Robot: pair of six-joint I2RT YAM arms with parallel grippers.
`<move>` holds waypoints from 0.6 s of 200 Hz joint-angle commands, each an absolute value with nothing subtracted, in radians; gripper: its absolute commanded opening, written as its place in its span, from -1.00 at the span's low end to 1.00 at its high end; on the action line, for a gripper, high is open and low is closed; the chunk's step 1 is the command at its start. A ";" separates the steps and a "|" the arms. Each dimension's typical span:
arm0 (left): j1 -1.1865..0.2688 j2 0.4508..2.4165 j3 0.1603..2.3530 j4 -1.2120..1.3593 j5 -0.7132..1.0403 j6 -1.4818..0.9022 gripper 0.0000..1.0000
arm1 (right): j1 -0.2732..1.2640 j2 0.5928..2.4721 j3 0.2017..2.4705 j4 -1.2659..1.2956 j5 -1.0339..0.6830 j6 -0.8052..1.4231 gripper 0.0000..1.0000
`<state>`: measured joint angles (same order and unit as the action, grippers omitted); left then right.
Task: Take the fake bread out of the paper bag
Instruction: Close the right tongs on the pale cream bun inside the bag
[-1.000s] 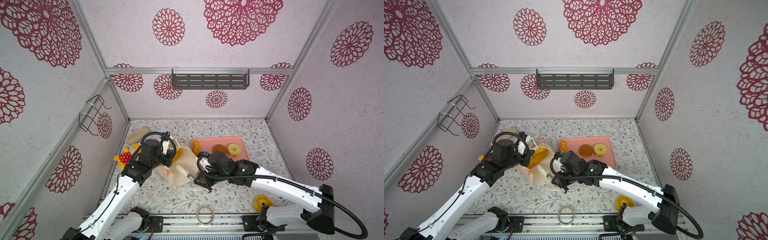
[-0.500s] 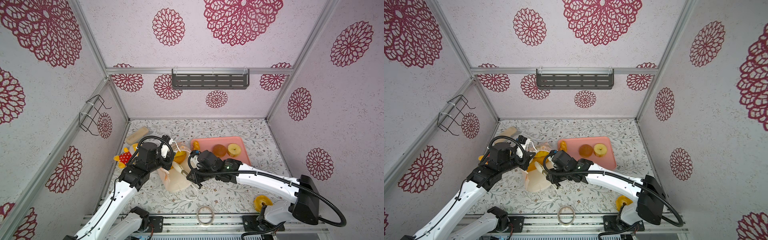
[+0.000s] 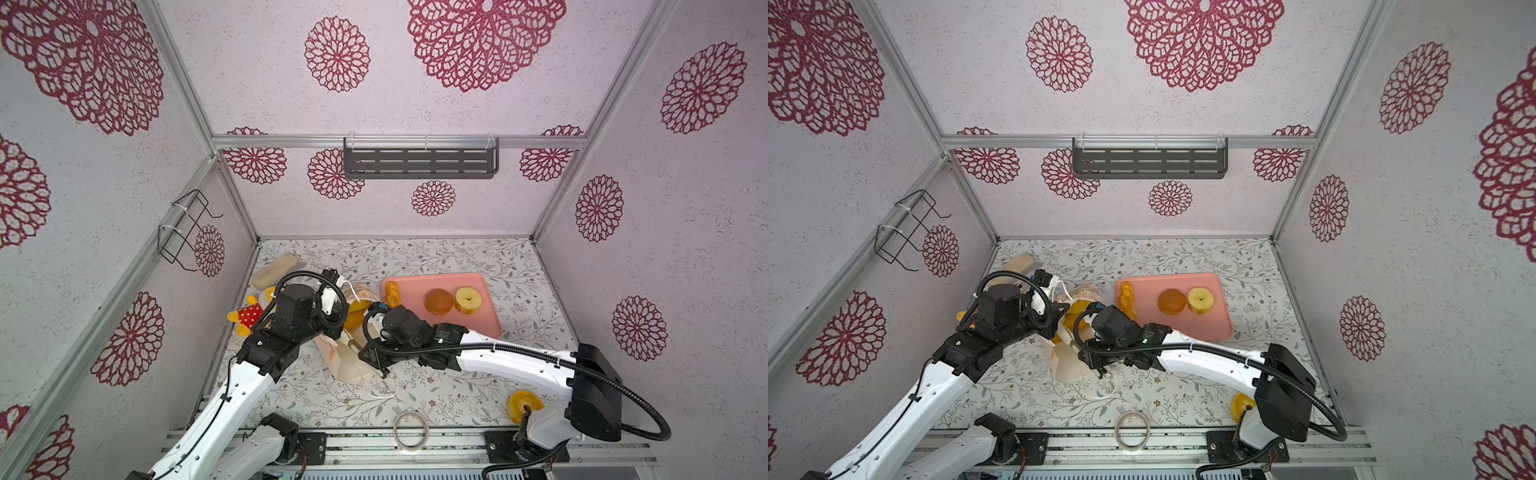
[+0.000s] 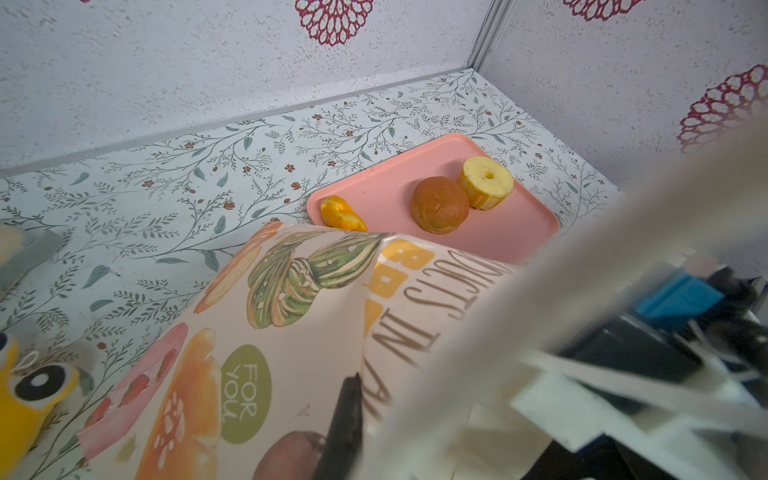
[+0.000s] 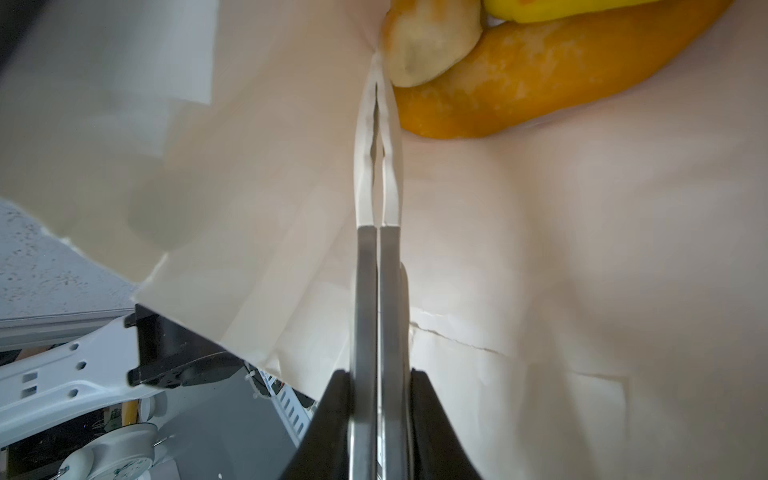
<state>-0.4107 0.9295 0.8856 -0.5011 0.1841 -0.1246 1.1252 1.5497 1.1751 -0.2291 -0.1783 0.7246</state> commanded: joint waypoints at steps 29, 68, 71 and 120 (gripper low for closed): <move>-0.413 0.938 0.925 -0.484 0.186 -0.149 -1.00 | 1.118 1.585 1.196 -0.106 -0.156 0.803 -0.31; -0.413 0.935 0.928 -0.483 0.186 -0.158 -1.00 | 1.108 1.609 1.179 -0.047 -0.141 0.922 -0.11; -0.414 0.932 0.928 -0.483 0.187 -0.159 -1.00 | 1.106 1.609 1.172 -0.034 -0.142 0.934 -0.11; -0.413 0.925 0.913 -0.470 0.192 -0.182 -1.00 | 1.089 1.607 1.037 0.278 -0.138 1.114 -0.11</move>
<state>-0.4107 0.9417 0.9009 -0.5022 0.1741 -0.1623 1.1034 1.6283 1.0775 0.0517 -0.1596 0.9825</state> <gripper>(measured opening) 0.053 0.445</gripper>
